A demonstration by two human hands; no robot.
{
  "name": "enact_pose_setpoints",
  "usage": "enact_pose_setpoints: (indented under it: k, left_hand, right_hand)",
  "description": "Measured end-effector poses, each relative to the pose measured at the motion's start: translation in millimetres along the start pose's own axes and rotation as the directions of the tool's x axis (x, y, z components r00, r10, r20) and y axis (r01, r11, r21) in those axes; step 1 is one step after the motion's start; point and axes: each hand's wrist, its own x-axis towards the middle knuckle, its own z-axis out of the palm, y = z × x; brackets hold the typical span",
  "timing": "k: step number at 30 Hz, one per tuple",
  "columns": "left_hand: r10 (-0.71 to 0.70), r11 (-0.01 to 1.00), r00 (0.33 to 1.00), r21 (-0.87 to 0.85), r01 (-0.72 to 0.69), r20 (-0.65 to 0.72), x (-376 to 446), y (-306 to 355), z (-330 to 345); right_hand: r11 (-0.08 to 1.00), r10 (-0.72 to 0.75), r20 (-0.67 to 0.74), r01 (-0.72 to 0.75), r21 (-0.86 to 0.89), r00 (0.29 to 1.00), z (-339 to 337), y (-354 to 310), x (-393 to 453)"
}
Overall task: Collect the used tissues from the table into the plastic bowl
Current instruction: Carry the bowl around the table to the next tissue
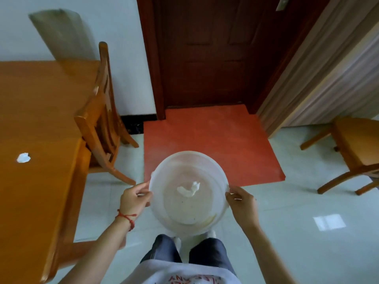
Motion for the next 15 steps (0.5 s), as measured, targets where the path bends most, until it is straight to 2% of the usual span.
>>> enact_pose_setpoints:
  k: [5, 9, 15]
  left_hand:
    - [-0.096, 0.994, 0.985, -0.063, 0.088, -0.145, 16.6, 9.3, 11.9]
    - [-0.187, 0.976, 0.949, -0.159, 0.150, -0.252, 17.9, 17.1, 25.9]
    - [-0.309, 0.927, 0.861, -0.332, 0.177, -0.403, 2.9, 24.8, 48.9]
  right_hand:
    - [0.978, -0.175, 0.141, 0.188, -0.090, 0.975, 3.8, -17.3, 66.7]
    - [0.960, -0.213, 0.278, 0.253, -0.119, 0.937, 6.0, -35.8, 117.9]
    - [0.920, -0.291, 0.530, 0.384, -0.073, 0.797, 12.6, -72.0, 165.2]
